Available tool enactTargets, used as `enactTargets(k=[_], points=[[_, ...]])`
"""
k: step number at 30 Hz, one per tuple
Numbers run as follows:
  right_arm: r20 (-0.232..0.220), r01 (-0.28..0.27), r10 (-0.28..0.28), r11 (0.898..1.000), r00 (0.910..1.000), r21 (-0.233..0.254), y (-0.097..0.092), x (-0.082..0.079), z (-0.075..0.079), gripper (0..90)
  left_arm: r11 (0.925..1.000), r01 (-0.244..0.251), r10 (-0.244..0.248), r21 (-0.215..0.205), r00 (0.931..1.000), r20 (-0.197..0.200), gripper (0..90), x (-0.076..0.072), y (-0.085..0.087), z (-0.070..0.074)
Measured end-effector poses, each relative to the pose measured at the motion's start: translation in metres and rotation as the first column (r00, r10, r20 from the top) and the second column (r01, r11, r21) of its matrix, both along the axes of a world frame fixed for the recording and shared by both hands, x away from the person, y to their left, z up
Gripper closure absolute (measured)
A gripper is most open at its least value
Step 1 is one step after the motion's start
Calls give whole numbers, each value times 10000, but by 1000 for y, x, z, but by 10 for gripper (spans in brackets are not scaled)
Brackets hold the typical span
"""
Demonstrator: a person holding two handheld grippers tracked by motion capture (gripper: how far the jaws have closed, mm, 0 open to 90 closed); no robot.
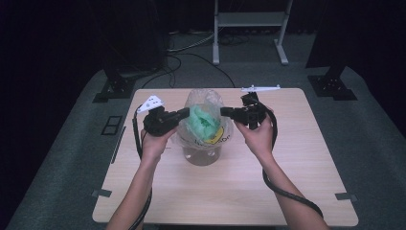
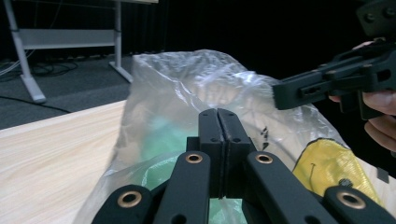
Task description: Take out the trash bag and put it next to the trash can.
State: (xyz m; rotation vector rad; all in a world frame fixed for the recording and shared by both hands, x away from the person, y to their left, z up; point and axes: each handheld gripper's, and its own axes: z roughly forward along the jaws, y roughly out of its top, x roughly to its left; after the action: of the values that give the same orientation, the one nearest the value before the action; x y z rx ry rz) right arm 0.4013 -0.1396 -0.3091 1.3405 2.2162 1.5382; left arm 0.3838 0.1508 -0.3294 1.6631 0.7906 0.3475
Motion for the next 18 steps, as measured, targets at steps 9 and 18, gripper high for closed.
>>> enactTargets(k=[9,18], points=[[-528,-591,623,9965,9967,590,12,6,1,848,9987,475,-475,157,9989,-53,897,-3,-19,-9],[-769,-882,964,9906,9924,1041,23,12,4,850,9969,723,-721,323,9974,-67,897,-5,-30,-13]])
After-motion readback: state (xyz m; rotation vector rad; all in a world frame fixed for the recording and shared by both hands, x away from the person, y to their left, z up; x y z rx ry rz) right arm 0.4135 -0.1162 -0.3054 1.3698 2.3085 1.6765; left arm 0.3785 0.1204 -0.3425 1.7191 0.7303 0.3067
